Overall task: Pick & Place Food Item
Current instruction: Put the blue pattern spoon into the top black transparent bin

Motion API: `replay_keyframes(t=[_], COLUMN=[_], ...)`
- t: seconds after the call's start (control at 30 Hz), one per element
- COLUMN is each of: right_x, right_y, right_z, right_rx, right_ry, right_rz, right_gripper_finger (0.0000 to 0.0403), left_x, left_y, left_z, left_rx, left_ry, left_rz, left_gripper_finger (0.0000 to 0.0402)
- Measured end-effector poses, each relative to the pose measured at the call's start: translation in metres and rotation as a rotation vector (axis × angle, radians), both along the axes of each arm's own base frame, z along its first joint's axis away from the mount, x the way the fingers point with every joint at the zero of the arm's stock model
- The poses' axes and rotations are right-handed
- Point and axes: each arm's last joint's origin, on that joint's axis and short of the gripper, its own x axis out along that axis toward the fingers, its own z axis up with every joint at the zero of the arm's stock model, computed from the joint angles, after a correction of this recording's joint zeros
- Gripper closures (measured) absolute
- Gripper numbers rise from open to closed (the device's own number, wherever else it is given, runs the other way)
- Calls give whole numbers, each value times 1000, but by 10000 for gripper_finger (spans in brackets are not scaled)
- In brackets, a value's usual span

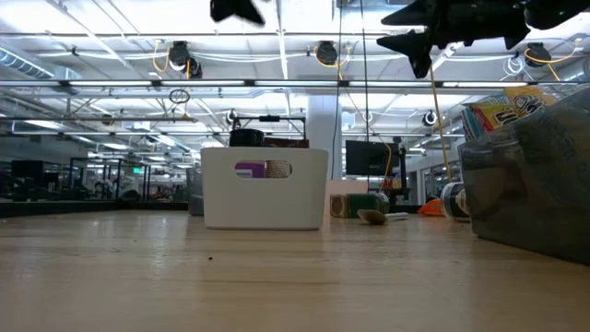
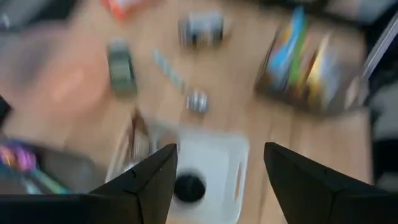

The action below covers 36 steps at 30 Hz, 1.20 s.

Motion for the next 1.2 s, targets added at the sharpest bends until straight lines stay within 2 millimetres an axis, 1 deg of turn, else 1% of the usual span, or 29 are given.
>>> replay_keyframes(t=[0.1,0.2,0.23,0.33,0.47,0.53,0.6,0.63,0.73,0.87,1.03,1.1,1.2], right_x=[0,0,0,-1,-1,0,1,2,5,13,30,37,49], right_y=[-2,-4,-4,-6,-6,-7,-7,-8,-9,-10,-5,-4,-2], right_z=[0,0,0,1,0,0,-2,-2,-5,-12,-26,-30,-34], right_rx=[17,43,50,67,97,112,142,160,211,263,282,281,271], right_ry=[0,-6,-8,-12,-16,-15,-10,-8,1,32,93,105,78], right_rz=[-70,-137,-155,-199,-222,-223,-221,-222,-224,-219,-240,-247,-220], right_gripper_finger=[245,245,245,245,245,245,245,245,245,245,245,245,245], left_x=[-6,-16,-18,-29,-42,-48,-52,-57,-67,-80,-90,-91,-93], left_y=[5,8,9,10,14,17,19,21,24,24,19,17,15], left_z=[33,60,67,81,86,82,77,72,54,20,-16,-24,-39], left_rx=[-12,20,40,88,98,86,76,60,32,-40,-148,-186,-256], left_ry=[-236,-443,-489,-577,-605,-605,-647,-649,-678,-669,-731,-787,-811], left_rz=[47,27,16,-33,-112,-149,-182,-188,-190,-143,-96,-93,-72], left_gripper_finger=[163,170,173,181,192,198,206,210,219,227,227,227,227])
